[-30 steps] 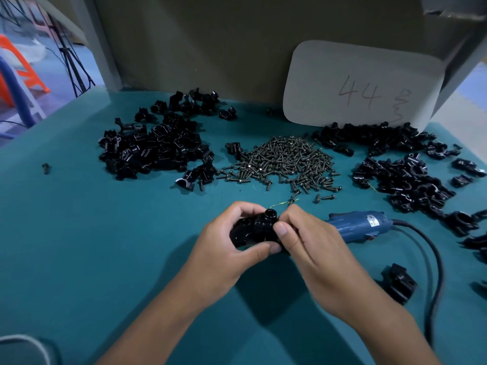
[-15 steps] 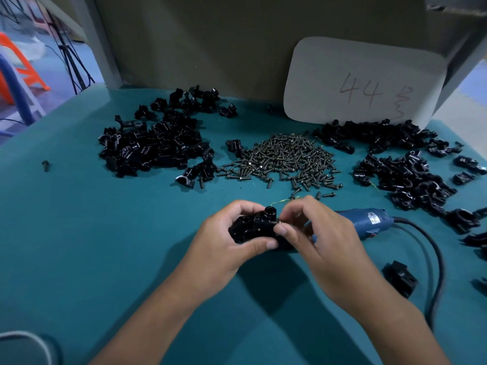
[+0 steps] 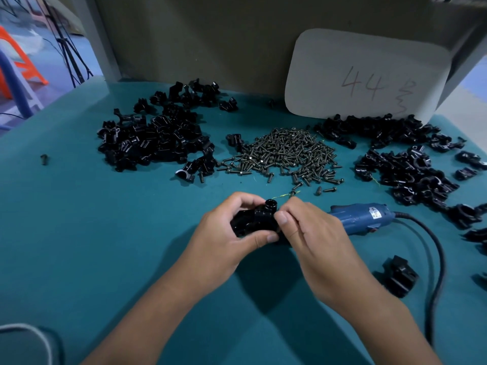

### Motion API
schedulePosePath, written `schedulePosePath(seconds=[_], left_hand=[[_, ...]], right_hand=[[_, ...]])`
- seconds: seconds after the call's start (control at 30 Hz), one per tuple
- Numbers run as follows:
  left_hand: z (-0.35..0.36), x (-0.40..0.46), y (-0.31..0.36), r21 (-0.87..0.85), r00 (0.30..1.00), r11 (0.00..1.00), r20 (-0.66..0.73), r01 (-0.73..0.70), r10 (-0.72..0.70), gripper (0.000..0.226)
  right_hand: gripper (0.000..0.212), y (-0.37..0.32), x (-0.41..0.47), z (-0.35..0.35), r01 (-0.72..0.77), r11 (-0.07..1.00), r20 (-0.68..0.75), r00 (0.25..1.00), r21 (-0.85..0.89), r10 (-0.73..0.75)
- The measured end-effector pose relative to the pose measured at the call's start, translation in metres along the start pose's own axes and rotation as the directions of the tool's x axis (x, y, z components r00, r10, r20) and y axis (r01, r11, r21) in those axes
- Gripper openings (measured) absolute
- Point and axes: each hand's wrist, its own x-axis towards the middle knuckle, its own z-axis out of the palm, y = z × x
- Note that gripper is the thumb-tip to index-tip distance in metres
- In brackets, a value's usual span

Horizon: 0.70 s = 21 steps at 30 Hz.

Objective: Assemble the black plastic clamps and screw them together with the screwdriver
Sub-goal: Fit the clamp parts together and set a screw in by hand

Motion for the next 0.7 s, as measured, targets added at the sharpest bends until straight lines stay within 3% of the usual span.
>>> schedulePosePath(seconds=[0.13,0.33,0.47,0.7], left_hand=[[-0.0005,0.0014,0.0000,-0.008,1.000,1.000,0.003,0.016,-0.016,0.042],[0.0006,0.0012,-0.0008,-0.011,1.000,1.000,0.004,-0.010,0.010,0.038],[0.0002,0.0020,-0.0011,0.004,1.000,1.000,0.012,-0.014,0.014,0.039],[-0.0036,0.0029,-0.0009,0.002,1.000,1.000,0.015,-0.025,0.025,0.040]], right_hand=[[0.024,0.0026,0.0018,-0.0054,-0.027,0.995,-0.035,0.999,0.097,0.031],[0.029,-0.0023,0.0004,-0.0081,-0.098,0.972,-0.051,0.992,0.213,0.112],[0.009,-0.0004,0.0032,-0.0062,-0.059,0.961,-0.117,0.989,0.269,0.093],[0.016,0.0009,0.0057,-0.0015,-0.077,0.798,-0.098,0.981,0.597,0.168]])
